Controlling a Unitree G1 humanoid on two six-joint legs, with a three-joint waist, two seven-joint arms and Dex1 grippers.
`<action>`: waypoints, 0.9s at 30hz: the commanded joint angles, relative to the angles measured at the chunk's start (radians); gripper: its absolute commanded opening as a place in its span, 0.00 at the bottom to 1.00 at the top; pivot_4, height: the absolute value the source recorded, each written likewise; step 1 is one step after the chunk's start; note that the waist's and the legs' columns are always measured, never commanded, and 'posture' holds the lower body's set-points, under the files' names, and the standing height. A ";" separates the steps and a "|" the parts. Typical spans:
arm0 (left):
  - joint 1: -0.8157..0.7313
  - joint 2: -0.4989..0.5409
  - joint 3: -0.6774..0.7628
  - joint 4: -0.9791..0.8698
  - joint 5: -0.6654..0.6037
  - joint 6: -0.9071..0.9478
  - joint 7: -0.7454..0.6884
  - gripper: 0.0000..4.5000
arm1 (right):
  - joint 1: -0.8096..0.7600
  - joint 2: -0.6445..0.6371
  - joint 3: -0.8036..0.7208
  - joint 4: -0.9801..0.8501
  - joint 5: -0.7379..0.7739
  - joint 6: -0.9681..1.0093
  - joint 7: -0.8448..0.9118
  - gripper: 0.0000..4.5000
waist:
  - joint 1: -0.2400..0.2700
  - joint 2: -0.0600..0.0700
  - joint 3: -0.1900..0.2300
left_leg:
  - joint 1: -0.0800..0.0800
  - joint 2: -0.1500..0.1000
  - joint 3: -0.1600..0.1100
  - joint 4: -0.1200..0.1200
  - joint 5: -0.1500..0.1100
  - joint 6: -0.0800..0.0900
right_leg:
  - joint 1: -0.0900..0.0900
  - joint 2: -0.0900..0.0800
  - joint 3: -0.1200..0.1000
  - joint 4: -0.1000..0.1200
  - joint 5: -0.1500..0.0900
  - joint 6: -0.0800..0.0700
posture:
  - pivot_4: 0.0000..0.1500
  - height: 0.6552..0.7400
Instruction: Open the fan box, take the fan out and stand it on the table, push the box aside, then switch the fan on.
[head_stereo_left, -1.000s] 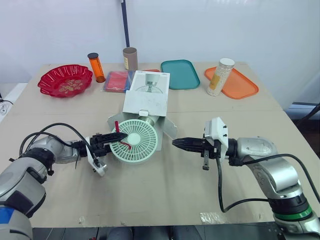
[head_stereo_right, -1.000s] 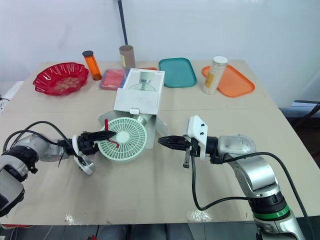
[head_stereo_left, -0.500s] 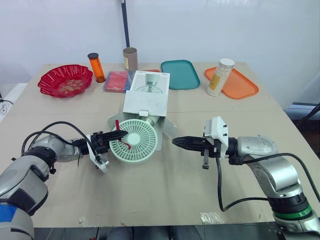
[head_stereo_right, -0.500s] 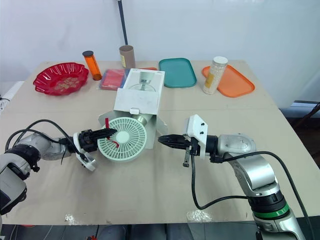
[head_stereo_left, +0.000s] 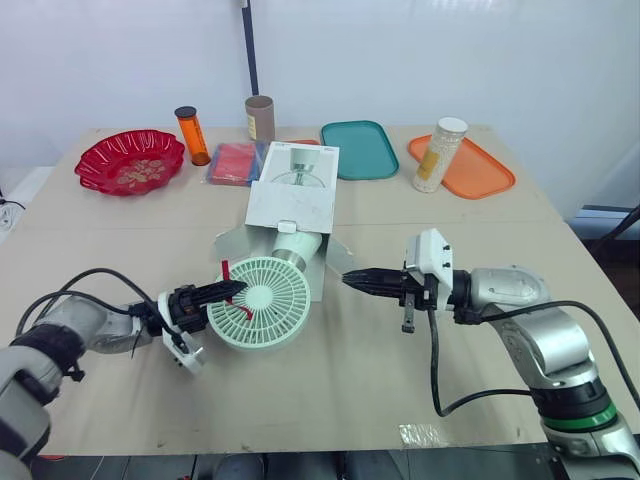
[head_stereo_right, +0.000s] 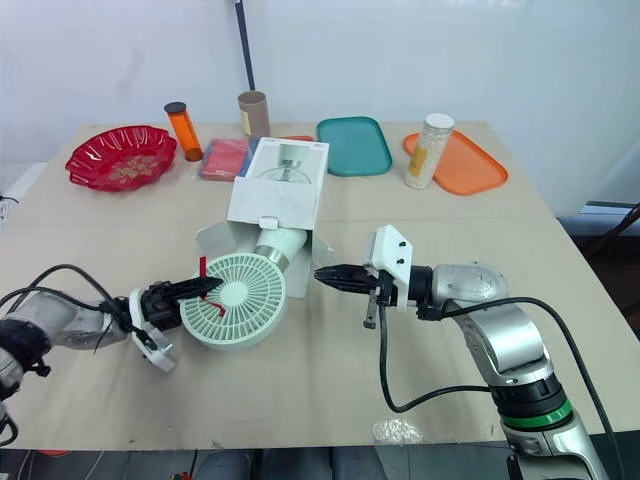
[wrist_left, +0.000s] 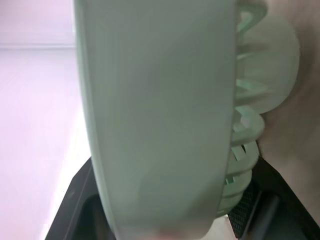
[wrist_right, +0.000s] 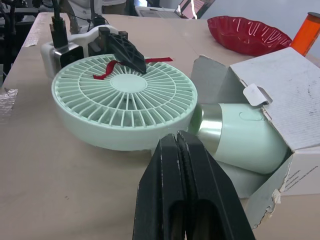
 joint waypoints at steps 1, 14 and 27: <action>0.078 0.053 0.090 -0.116 -0.130 -0.038 -0.127 0.44 | -0.016 -0.002 -0.008 -0.008 0.006 -0.020 0.012 0.00 | 0.000 0.000 0.000 | 0.000 0.000 0.000 0.000 0.000 0.000 | 0.000 0.000 0.000 0.000 0.000 0.000 | 1.00 1.00; 0.563 0.197 0.433 -0.562 -0.629 0.022 -0.606 0.44 | -0.061 0.026 0.026 0.059 -0.007 -0.053 0.046 0.00 | -0.003 0.000 0.000 | 0.001 0.001 0.002 0.000 -0.001 0.002 | 0.000 0.000 0.000 0.001 0.000 -0.001 | 1.00 1.00; 1.097 0.135 0.938 -1.114 -1.154 0.437 -1.074 0.44 | -0.104 0.035 0.004 0.074 0.082 -0.052 0.158 0.00 | -0.003 0.001 0.001 | 0.003 0.002 0.004 0.000 -0.002 0.004 | 0.001 0.001 0.001 0.000 0.000 -0.002 | 1.00 1.00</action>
